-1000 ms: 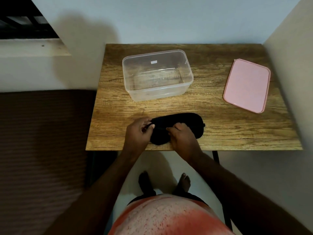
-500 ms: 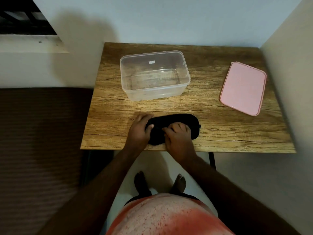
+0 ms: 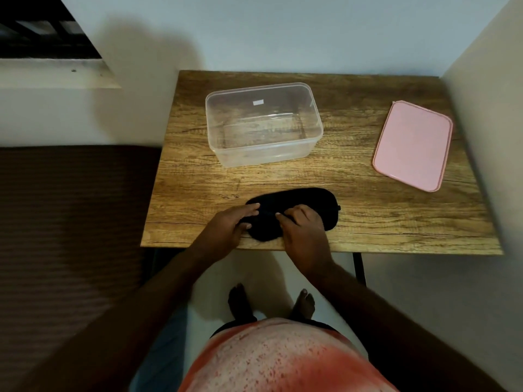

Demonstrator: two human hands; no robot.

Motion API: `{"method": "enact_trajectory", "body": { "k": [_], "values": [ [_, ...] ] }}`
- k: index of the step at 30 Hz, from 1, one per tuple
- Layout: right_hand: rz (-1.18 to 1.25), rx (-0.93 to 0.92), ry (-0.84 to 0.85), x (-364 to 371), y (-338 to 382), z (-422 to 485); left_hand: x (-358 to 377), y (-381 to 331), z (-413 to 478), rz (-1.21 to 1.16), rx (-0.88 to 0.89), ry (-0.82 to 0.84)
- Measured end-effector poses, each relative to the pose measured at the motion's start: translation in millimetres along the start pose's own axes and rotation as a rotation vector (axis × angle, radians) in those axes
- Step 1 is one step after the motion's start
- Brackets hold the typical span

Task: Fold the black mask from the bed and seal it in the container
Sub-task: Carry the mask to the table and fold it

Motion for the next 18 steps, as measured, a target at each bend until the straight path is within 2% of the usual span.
{"method": "enact_trajectory", "body": {
  "k": [7,11,15,18],
  "values": [
    [-0.01,-0.01,0.0,-2,5,-2,-18,4,17,0.198,0.096,0.042],
    [0.014,0.033,0.145,-3,7,-9,-18,-3,19,0.153,0.078,-0.009],
    [0.094,0.014,0.276,-10,-2,-14,-2,-9,12,0.091,0.02,0.074],
    [0.114,-0.021,0.325,-16,-11,-19,2,-15,14,0.081,0.099,0.133]
  ]
}}
Point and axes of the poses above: each hand's wrist, its own z-axis towards the middle knuckle, its own x-axis out of the palm, y = z × x, the point moved 3 cm from there along z, towards the middle knuckle, and after that the axes turned 12 degrees about z, right-handed, at the moved point
